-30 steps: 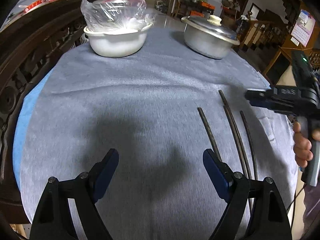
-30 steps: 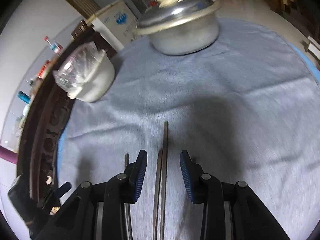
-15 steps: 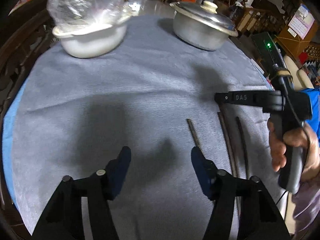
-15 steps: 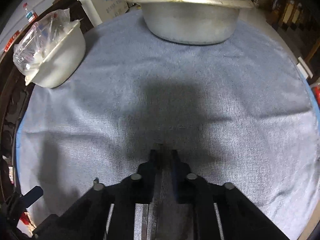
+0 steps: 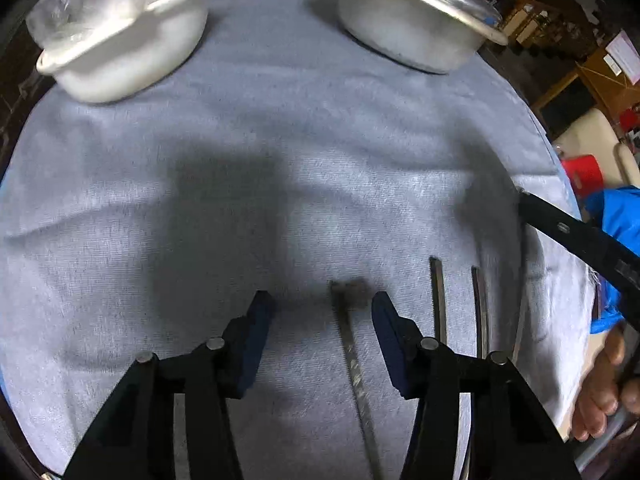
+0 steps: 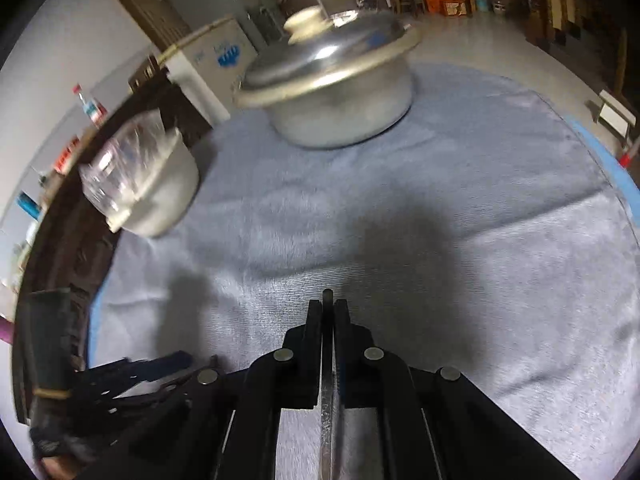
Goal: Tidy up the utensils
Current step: 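Close the right gripper on a dark chopstick while the left gripper grasps another, then lift both chopsticks and carry them over the metal cup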
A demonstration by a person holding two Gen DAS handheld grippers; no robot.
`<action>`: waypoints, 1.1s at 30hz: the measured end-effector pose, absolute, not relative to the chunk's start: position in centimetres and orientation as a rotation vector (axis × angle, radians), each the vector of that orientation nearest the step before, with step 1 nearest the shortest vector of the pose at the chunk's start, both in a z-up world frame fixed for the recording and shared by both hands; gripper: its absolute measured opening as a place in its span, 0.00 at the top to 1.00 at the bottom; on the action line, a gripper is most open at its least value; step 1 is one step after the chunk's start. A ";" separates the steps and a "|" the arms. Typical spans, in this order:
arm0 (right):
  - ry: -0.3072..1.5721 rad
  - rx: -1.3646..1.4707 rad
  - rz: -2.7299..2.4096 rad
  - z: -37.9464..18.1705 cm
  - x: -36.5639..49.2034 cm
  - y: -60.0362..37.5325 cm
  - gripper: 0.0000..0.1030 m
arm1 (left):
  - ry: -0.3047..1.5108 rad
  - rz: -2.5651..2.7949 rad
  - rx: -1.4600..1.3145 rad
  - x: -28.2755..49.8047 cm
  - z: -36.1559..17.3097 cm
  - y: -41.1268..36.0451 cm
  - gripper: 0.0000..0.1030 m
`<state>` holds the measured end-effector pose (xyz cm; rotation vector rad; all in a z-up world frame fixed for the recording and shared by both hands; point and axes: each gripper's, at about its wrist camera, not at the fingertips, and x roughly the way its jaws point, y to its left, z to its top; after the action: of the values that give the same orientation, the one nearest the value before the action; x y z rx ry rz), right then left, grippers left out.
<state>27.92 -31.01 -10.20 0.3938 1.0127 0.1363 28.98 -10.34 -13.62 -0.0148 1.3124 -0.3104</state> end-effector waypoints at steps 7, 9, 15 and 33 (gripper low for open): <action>0.971 0.457 0.157 -8.6 25.3 -33.2 0.94 | 1.309 -0.322 0.089 28.8 -13.7 -12.7 0.92; 0.965 0.462 0.160 -8.4 24.8 -33.4 0.94 | 1.308 -0.332 0.096 28.8 -13.7 -12.9 0.93; 0.920 0.452 0.158 -7.1 21.8 -34.3 0.94 | 1.227 -0.334 0.069 27.6 -12.0 -11.5 0.95; 0.527 0.396 0.030 2.2 5.1 -35.2 0.94 | 0.760 -0.219 -0.074 14.9 3.7 0.7 0.95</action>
<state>5.10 -35.18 2.16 0.3956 0.5272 0.0299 14.86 0.70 3.71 -0.0739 0.7598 -0.2187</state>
